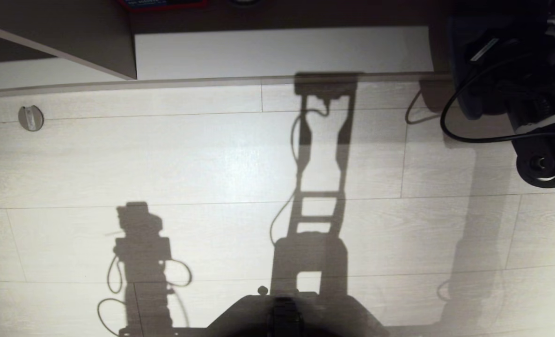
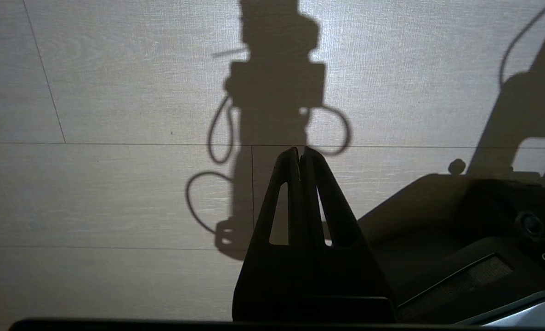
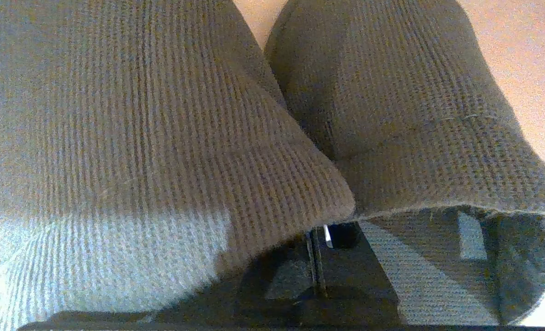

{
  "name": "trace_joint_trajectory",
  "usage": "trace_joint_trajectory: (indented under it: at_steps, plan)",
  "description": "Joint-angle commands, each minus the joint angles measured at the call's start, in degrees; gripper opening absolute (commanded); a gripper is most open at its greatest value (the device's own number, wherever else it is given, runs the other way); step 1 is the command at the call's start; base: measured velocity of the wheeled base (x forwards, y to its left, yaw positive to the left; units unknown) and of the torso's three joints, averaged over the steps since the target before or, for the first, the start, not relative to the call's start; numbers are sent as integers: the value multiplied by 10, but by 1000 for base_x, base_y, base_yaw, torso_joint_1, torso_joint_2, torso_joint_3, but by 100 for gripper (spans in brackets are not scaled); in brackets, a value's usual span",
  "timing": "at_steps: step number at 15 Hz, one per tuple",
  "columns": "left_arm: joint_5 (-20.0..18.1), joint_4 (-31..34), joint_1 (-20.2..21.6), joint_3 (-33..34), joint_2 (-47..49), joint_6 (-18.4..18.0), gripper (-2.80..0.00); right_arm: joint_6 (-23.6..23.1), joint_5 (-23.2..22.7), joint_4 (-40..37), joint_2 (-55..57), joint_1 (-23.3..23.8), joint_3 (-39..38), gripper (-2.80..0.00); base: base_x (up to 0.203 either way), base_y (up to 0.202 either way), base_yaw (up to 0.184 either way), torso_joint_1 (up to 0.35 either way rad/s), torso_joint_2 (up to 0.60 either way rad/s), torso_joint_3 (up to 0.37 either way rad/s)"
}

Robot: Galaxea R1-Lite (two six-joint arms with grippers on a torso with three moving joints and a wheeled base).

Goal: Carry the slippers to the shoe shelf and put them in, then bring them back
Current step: Place the slippers into the shoe cabinet

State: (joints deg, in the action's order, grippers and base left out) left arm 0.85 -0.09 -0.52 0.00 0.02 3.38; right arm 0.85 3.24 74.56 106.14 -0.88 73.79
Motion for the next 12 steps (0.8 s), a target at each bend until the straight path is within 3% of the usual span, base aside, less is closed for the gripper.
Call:
trace_joint_trajectory:
  at_steps: [1,10,11,12]
  plan:
    - [0,0,0,0,0,0,-280,0,1,5,-1,1,6,-280,0,0,0,0,0,0]
    - [0,0,0,0,0,0,-280,-2,0,4,1,3,8,-280,0,0,0,0,0,0]
    - [0,0,0,0,0,0,-280,-5,5,4,2,3,7,0,0,0,0,0,0,0]
    - [0,0,0,0,0,0,-280,-4,10,4,1,2,8,0,0,0,0,0,0,0]
